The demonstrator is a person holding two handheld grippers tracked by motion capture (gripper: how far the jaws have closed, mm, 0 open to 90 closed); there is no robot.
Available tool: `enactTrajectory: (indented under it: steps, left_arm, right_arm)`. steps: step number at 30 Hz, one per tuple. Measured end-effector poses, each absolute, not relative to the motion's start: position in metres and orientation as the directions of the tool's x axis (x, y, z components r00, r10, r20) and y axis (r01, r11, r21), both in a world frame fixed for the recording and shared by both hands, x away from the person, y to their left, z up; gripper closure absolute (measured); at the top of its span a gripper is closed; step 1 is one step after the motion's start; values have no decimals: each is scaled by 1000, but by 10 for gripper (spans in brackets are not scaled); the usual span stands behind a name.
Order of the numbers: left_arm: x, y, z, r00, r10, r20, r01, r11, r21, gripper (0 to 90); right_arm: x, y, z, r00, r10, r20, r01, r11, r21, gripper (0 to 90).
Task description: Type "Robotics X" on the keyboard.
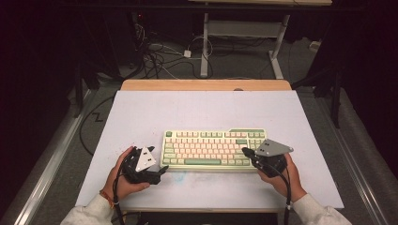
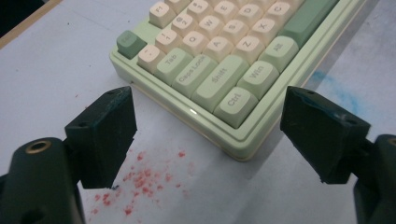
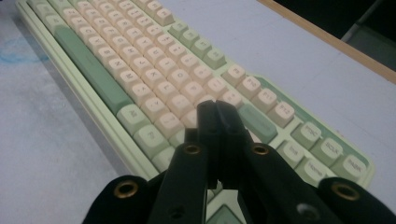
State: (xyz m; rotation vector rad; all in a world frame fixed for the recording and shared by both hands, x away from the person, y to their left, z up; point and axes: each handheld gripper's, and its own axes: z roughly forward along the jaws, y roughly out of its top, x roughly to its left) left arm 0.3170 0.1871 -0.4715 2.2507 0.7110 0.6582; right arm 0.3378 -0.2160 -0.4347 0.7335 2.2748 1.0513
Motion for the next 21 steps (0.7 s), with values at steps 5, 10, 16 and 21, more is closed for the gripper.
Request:
enactTrajectory:
  steps: [5,10,16,21]
  left_arm:
    - [315,188,-474,734,633,246,310,-634,709,180]
    - [316,190,-474,740,626,247,310,-643,700,181]
    - [315,191,-473,742,623,248,305,-643,702,182]
    - [316,190,-474,746,618,249,305,-648,698,182]
  right_arm:
    - [354,-197,-431,-736,638,-227,246,564,788,900]
    - [369,-173,-434,-762,608,-224,249,595,764,900]
    - [382,-153,-443,-781,583,-223,255,623,739,900]
    - [389,-146,-448,-783,581,-223,264,635,726,900]
